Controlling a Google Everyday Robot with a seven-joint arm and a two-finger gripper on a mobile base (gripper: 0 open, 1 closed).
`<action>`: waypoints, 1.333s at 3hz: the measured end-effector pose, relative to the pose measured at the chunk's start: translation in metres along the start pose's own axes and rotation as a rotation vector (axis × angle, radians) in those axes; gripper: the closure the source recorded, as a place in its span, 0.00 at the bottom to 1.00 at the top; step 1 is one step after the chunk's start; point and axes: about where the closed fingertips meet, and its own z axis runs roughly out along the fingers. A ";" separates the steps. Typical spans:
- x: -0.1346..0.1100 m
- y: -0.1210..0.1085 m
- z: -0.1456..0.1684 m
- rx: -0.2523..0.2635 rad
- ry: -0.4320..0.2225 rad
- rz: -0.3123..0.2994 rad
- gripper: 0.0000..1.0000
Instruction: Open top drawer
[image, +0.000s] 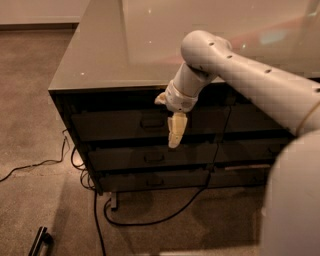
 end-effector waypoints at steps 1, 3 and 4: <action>0.015 -0.028 0.019 -0.015 0.003 0.022 0.00; 0.050 -0.051 0.025 0.005 0.035 0.097 0.00; 0.050 -0.051 0.025 0.005 0.035 0.097 0.00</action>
Offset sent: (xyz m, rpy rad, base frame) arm 0.0847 -0.0246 -0.0414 -0.0441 0.0197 -0.1070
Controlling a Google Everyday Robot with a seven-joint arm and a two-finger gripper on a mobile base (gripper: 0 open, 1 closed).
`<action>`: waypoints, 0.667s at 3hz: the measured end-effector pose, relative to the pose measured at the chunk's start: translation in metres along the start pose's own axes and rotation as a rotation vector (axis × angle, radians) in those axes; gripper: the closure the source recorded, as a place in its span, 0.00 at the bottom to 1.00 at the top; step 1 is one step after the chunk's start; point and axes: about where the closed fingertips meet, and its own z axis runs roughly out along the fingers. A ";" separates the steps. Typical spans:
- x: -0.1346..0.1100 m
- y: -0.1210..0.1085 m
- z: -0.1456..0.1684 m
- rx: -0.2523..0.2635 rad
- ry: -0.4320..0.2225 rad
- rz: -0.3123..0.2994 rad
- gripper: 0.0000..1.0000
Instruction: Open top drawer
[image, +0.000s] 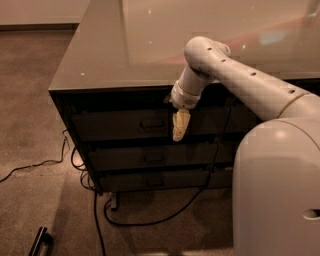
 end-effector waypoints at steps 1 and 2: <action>-0.010 0.007 -0.003 0.017 0.001 -0.022 0.00; -0.008 0.019 0.000 0.026 0.002 -0.003 0.00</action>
Offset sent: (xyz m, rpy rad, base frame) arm -0.0348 -0.0038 0.0023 0.0001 -0.0318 -0.0439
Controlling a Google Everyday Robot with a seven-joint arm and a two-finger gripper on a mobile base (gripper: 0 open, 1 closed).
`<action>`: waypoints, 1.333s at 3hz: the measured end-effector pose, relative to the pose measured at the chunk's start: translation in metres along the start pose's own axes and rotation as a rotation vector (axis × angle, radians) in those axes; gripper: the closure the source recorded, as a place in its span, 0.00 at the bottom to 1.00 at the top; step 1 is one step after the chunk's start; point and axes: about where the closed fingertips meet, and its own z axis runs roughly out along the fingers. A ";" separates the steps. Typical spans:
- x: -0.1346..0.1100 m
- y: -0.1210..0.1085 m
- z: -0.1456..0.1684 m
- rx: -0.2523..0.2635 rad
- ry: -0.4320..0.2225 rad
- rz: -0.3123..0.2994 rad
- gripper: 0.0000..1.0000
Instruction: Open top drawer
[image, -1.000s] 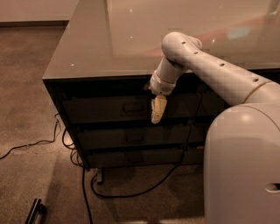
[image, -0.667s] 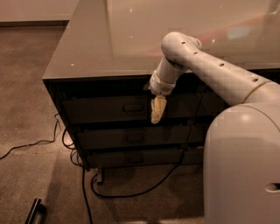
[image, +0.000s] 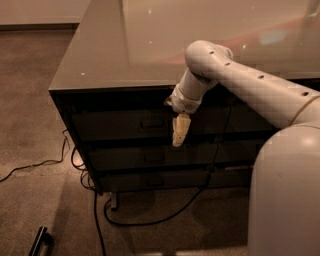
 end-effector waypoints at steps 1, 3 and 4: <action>0.005 0.010 0.005 0.006 0.019 0.023 0.00; 0.015 0.001 0.020 0.012 0.039 0.053 0.00; 0.015 -0.025 0.017 0.034 0.045 0.054 0.00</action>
Offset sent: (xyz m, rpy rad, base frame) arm -0.0132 -0.0142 -0.0231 -0.0360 -0.0089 -0.0907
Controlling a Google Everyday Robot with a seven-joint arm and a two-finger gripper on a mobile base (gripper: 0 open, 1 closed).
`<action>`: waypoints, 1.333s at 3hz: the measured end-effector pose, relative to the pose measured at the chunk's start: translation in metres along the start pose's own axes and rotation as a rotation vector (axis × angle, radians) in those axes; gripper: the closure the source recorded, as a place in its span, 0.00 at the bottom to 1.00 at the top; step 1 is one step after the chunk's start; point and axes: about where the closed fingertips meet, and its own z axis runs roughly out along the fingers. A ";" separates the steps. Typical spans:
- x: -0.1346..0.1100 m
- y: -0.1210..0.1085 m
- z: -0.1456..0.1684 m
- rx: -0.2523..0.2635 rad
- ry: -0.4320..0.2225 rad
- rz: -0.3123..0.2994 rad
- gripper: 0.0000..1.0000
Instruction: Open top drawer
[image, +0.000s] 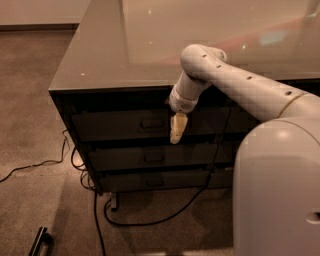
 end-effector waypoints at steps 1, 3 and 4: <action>-0.001 -0.005 -0.001 0.007 0.005 -0.003 0.00; 0.007 0.005 0.007 0.009 0.031 0.011 0.49; 0.005 0.005 0.001 0.009 0.031 0.011 0.73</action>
Offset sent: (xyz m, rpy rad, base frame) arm 0.0191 -0.0009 -0.0017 -0.0551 -0.0311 0.0203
